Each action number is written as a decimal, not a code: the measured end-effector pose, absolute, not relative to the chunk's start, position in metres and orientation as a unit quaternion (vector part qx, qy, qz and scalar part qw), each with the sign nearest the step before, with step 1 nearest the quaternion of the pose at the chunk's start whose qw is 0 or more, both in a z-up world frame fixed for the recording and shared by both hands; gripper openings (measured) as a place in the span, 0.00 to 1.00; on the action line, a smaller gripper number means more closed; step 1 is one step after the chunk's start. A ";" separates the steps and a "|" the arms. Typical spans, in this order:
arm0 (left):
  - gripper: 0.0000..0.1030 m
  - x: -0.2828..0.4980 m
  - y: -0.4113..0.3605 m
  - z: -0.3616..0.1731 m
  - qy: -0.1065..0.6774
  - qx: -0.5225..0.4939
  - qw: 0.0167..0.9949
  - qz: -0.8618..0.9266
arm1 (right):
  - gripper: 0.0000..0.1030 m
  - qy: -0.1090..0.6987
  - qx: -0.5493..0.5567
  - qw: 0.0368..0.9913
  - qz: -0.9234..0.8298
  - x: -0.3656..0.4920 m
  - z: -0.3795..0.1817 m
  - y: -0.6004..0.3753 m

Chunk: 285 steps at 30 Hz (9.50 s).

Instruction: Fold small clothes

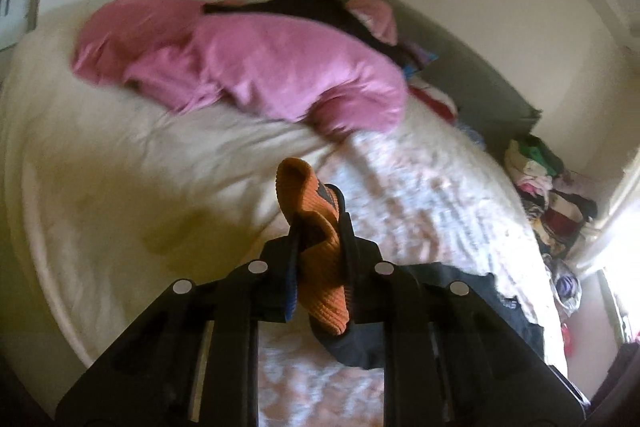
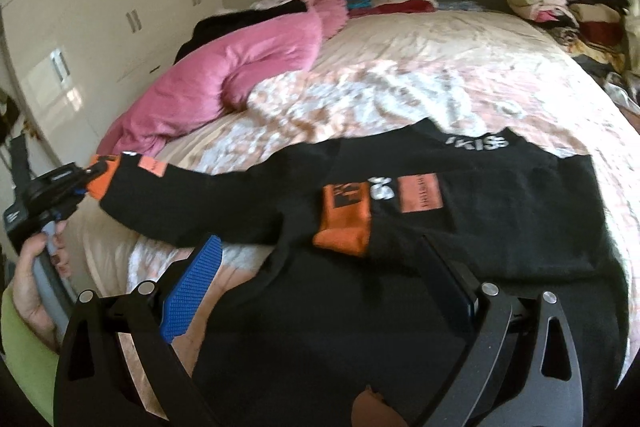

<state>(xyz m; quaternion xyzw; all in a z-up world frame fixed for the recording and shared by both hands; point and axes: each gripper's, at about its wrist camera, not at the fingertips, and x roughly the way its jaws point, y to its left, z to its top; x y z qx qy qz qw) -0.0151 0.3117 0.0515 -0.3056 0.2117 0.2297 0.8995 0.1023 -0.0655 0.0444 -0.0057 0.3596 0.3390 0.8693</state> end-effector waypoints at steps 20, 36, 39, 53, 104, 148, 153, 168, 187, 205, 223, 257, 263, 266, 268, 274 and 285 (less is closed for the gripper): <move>0.05 0.046 0.210 0.130 0.193 -0.258 0.945 0.061 | 0.93 0.326 0.069 0.907 0.257 0.121 0.074 -0.161; 0.05 0.117 0.111 0.140 0.237 -0.225 0.944 -0.049 | 0.93 0.323 0.122 0.917 0.201 0.129 0.067 -0.223; 0.05 0.127 0.095 0.133 0.248 -0.221 0.941 -0.067 | 0.93 0.325 0.130 0.918 0.187 0.131 0.064 -0.236; 0.05 0.167 0.022 0.060 0.341 -0.200 0.907 -0.147 | 0.93 0.351 0.169 0.913 0.120 0.146 0.040 -0.290; 0.90 0.196 0.157 0.026 0.362 -0.176 0.915 -0.023 | 0.09 0.256 -0.089 0.930 0.246 0.197 0.103 -0.179; 0.66 0.189 0.082 -0.049 0.483 -0.089 0.864 -0.112 | 0.41 0.457 -0.075 0.865 0.192 0.204 -0.038 -0.179; 0.66 0.188 0.083 -0.047 0.482 -0.094 0.864 -0.113 | 0.44 0.449 -0.046 0.871 0.195 0.201 -0.038 -0.187; 0.75 0.179 0.083 -0.025 0.464 -0.089 0.876 -0.099 | 0.89 0.392 -0.002 0.897 0.204 0.174 -0.003 -0.203; 0.91 0.139 0.090 0.017 0.404 -0.089 0.909 -0.055 | 0.94 0.366 0.023 0.906 0.211 0.143 0.027 -0.228; 0.91 0.052 0.098 0.026 0.381 -0.103 0.918 -0.026 | 0.95 0.353 0.036 0.907 0.227 0.103 0.049 -0.259; 0.91 -0.007 0.113 0.008 0.418 -0.105 0.903 -0.009 | 0.96 0.357 0.023 0.908 0.216 0.051 0.045 -0.292; 0.49 -0.067 0.104 -0.057 0.503 -0.147 0.849 -0.065 | 0.96 0.459 0.007 0.868 0.189 0.006 -0.029 -0.330; 0.49 -0.069 0.101 -0.077 0.525 -0.167 0.831 -0.072 | 0.96 0.486 -0.006 0.854 0.184 0.005 -0.043 -0.332; 0.49 -0.068 0.100 -0.081 0.529 -0.166 0.829 -0.071 | 0.95 0.503 -0.016 0.846 0.177 0.007 -0.052 -0.331; 0.49 -0.068 0.099 -0.083 0.530 -0.163 0.829 -0.070 | 0.94 0.513 -0.020 0.841 0.171 0.008 -0.058 -0.332; 0.49 -0.067 0.098 -0.087 0.529 -0.165 0.830 -0.067 | 0.75 0.545 -0.016 0.825 0.152 0.018 -0.081 -0.339; 0.49 -0.064 0.092 -0.090 0.528 -0.149 0.834 -0.059 | 0.11 0.510 0.008 0.838 0.195 0.003 -0.073 -0.354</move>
